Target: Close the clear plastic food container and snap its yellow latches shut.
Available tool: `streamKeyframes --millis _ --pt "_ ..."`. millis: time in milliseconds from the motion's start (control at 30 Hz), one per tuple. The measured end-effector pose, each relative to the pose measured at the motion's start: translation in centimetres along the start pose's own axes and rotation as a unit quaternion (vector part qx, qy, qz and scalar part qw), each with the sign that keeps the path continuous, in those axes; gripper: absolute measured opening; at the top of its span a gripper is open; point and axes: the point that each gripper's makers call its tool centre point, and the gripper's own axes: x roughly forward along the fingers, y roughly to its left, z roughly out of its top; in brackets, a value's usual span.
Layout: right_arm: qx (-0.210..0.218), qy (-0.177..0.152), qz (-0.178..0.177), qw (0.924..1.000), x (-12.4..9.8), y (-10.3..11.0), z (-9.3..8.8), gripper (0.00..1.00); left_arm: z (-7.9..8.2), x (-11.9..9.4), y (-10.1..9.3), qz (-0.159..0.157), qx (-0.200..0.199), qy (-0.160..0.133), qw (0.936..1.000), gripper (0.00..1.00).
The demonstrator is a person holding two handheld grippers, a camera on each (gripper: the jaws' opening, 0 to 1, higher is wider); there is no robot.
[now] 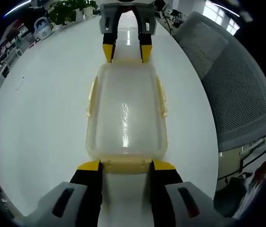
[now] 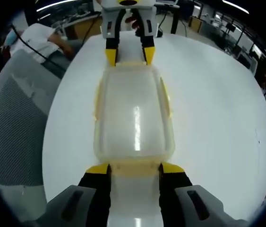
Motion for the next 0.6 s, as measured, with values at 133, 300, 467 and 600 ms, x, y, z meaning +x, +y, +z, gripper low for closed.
streamKeyframes --millis 133,300,467,600 --pt "-0.006 0.003 -0.001 1.0 -0.2 0.2 0.0 0.38 0.1 0.0 -0.1 0.001 0.003 0.003 1.0 0.38" --pt "-0.002 0.003 0.001 1.0 -0.3 0.2 -0.1 0.38 0.2 0.0 -0.2 0.002 0.002 0.003 1.0 0.38" --pt "-0.002 -0.002 -0.001 1.0 -0.9 0.1 0.0 0.38 0.5 -0.6 0.0 0.006 0.005 0.001 1.0 0.38" --pt "-0.001 -0.005 -0.001 1.0 -1.4 0.2 0.0 0.38 0.9 -1.1 0.0 0.007 0.007 -0.002 0.9999 0.38"
